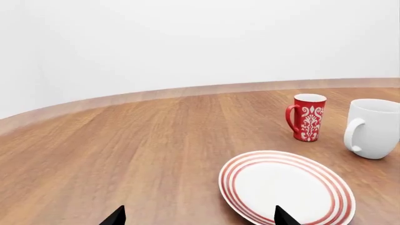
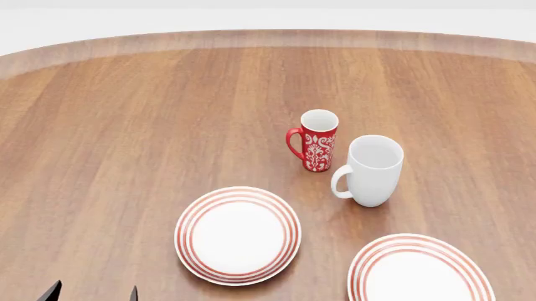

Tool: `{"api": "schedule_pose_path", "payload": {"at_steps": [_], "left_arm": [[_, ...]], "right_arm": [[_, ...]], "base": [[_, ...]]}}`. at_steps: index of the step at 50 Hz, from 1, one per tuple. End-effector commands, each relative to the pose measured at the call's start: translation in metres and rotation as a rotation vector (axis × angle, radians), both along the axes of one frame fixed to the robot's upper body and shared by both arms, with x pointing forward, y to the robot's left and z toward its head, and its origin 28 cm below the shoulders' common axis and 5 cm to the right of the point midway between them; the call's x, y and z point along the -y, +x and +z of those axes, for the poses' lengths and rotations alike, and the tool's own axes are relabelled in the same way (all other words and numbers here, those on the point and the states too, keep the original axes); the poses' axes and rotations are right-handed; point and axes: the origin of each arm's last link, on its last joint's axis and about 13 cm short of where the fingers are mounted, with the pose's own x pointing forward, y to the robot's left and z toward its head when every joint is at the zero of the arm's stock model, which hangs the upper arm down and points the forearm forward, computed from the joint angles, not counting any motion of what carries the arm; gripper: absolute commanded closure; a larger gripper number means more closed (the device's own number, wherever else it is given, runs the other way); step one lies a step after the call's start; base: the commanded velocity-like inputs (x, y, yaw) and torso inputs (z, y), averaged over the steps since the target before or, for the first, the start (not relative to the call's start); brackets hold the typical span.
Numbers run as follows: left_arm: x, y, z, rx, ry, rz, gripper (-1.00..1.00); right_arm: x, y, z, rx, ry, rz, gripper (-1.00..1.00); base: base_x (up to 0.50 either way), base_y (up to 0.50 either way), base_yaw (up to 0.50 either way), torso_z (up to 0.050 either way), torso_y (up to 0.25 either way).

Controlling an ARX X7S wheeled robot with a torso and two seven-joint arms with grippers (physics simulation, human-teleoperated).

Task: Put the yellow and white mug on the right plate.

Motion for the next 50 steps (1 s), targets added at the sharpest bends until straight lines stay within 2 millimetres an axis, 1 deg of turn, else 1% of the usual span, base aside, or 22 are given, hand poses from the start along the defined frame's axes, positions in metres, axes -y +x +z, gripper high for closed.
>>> {"api": "schedule_pose_path", "payload": {"at_steps": [1, 8, 18, 19, 27, 35, 50], "left_arm": [[0.001, 0.002, -0.001, 0.008, 0.010, -0.001, -1.00], [0.001, 0.001, -0.001, 0.008, 0.011, -0.003, -1.00], [0.001, 0.001, -0.002, 0.008, 0.014, -0.003, -1.00], [0.001, 0.002, -0.002, 0.009, 0.014, -0.001, -1.00], [0.001, 0.001, -0.002, 0.011, 0.015, -0.004, -1.00], [0.001, 0.001, -0.002, 0.012, 0.015, -0.005, -1.00], [0.001, 0.001, -0.001, 0.012, 0.015, -0.002, -1.00]], "right_arm": [[-0.006, 0.004, -0.010, -0.019, 0.004, 0.021, -1.00], [-0.007, 0.004, -0.019, -0.032, -0.010, 0.030, -1.00], [-0.009, 0.013, -0.029, -0.057, -0.011, 0.026, -1.00], [-0.009, 0.015, -0.030, -0.062, -0.010, 0.019, 1.00], [-0.008, 0.018, -0.027, -0.057, 0.006, 0.014, 1.00], [-0.007, 0.015, -0.022, -0.040, 0.019, 0.013, 1.00], [0.007, 0.001, 0.000, 0.032, 0.011, -0.016, 1.00]], "base": [[0.00, 0.00, 0.00, 0.000, 0.000], [0.00, 0.00, 0.00, 0.000, 0.000], [0.00, 0.00, 0.00, 0.000, 0.000], [0.00, 0.00, 0.00, 0.000, 0.000], [0.00, 0.00, 0.00, 0.000, 0.000], [0.00, 0.00, 0.00, 0.000, 0.000], [0.00, 0.00, 0.00, 0.000, 0.000]]}}
